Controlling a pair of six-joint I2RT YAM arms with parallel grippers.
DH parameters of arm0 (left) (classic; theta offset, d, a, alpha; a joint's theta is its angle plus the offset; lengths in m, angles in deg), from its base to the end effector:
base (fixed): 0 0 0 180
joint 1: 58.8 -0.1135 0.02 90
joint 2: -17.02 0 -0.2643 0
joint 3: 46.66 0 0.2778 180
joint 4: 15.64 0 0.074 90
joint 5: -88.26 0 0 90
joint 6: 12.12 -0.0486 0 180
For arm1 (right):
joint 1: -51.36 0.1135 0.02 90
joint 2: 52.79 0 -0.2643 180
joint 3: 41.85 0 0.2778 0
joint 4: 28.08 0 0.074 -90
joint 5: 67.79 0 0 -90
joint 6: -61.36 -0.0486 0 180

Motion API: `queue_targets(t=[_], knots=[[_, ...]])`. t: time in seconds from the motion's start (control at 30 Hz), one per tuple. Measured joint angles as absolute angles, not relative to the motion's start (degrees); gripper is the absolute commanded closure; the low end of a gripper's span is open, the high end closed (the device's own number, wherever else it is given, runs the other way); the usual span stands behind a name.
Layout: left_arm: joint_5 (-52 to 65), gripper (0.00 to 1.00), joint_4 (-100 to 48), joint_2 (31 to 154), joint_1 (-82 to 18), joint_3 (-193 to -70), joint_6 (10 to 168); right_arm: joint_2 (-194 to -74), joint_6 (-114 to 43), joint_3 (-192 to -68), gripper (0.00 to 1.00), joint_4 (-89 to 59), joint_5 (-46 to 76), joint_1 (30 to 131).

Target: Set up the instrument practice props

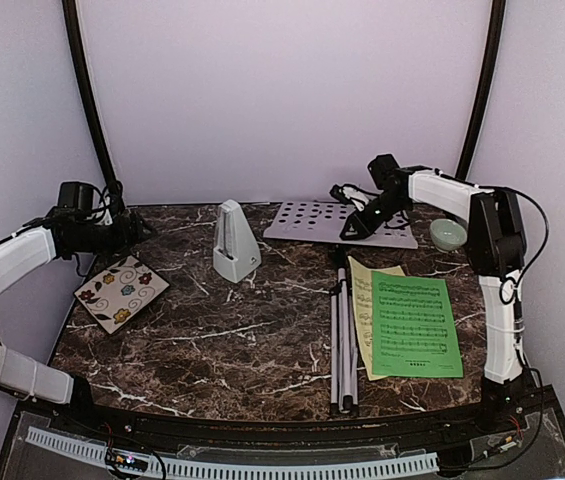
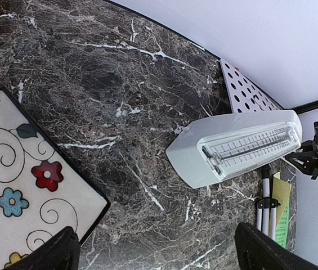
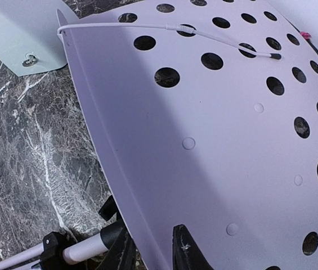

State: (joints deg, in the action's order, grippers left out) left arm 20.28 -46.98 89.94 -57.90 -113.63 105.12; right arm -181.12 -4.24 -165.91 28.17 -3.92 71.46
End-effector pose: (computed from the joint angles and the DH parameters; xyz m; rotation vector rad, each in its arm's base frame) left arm 0.3131 -0.0231 0.2652 -0.3008 2.2351 -0.6940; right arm 0.4799 0.1984 0.1977 -1.1128 2.3076 0.5678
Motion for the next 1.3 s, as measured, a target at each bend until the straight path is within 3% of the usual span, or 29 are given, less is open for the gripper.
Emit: queue_targets(t=[0.3,0.6,1.3], knots=[[20.1,0.01,-46.6,87.1,-57.9,-111.8,105.1,-178.7,-4.4,-162.8,1.0,29.9,-3.8,73.8],[19.6,0.01,-47.0,84.3,-57.9,-111.5,104.9,-178.7,-7.1,-164.3,1.0,31.1,-2.2,76.3],[18.0,0.01,-49.7,77.8,-57.9,-115.0,103.5,-165.0,-10.1,-163.1,1.0,36.9,20.5,84.7]])
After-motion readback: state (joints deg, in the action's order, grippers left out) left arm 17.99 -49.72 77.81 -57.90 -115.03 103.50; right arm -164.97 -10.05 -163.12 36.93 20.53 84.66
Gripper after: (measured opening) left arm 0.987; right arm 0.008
